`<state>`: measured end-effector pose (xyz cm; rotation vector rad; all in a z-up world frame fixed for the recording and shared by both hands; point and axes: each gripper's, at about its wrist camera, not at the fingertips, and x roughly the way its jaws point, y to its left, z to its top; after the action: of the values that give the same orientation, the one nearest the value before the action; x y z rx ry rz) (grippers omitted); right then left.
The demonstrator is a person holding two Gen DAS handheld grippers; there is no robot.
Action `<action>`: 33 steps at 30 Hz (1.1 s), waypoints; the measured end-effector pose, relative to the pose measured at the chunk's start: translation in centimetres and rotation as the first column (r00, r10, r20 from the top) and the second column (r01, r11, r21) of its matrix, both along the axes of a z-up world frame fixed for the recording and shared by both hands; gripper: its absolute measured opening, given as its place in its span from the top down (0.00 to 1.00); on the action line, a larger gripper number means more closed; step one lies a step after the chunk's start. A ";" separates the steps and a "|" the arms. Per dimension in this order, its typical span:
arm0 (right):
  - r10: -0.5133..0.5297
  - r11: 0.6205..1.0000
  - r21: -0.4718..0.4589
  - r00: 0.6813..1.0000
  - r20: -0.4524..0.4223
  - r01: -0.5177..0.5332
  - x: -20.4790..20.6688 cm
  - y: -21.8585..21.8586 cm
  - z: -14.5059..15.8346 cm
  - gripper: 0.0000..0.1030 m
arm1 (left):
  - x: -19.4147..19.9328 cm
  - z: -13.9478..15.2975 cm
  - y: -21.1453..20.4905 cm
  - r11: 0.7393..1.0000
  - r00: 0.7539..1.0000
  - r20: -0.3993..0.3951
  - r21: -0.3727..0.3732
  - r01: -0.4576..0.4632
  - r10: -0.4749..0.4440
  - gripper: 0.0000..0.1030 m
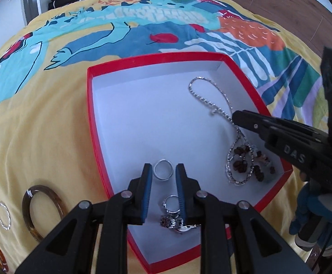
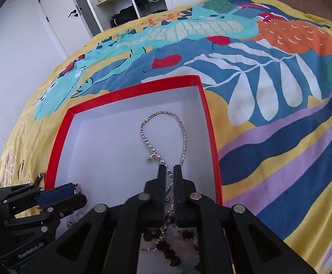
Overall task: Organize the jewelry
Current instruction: 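Open both tools to drop the necklace and ring into the box, then move both tools back toward the amber and dark brown bangles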
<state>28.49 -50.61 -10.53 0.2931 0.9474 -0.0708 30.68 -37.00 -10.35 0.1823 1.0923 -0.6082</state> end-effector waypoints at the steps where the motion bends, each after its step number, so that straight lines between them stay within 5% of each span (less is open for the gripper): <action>1: 0.001 1.000 -0.002 1.000 0.001 -0.001 -0.1 0.0 0.1 0.74 | 0.0 0.1 0.1 1.000 1.000 -0.004 -0.001 -0.003 0.003 0.78; 15: -0.060 0.998 0.015 0.993 0.105 0.059 -7.6 1.3 8.7 0.69 | -4.1 8.7 6.2 0.992 0.991 0.083 -0.079 -0.094 0.101 0.71; 26: 0.023 0.999 0.018 0.975 0.222 -0.027 -15.8 10.3 16.4 0.56 | -12.0 14.4 15.5 0.987 0.973 0.169 -0.059 -0.151 0.159 0.61; 33: 0.072 0.996 0.023 0.959 0.275 -0.081 -20.1 15.7 18.9 0.53 | -16.1 15.9 24.5 0.960 0.937 0.206 -0.054 -0.275 0.280 0.61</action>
<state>8.40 -34.94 8.41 0.2888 0.6835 0.0564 14.58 -12.54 5.54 0.0670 0.8824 -0.3388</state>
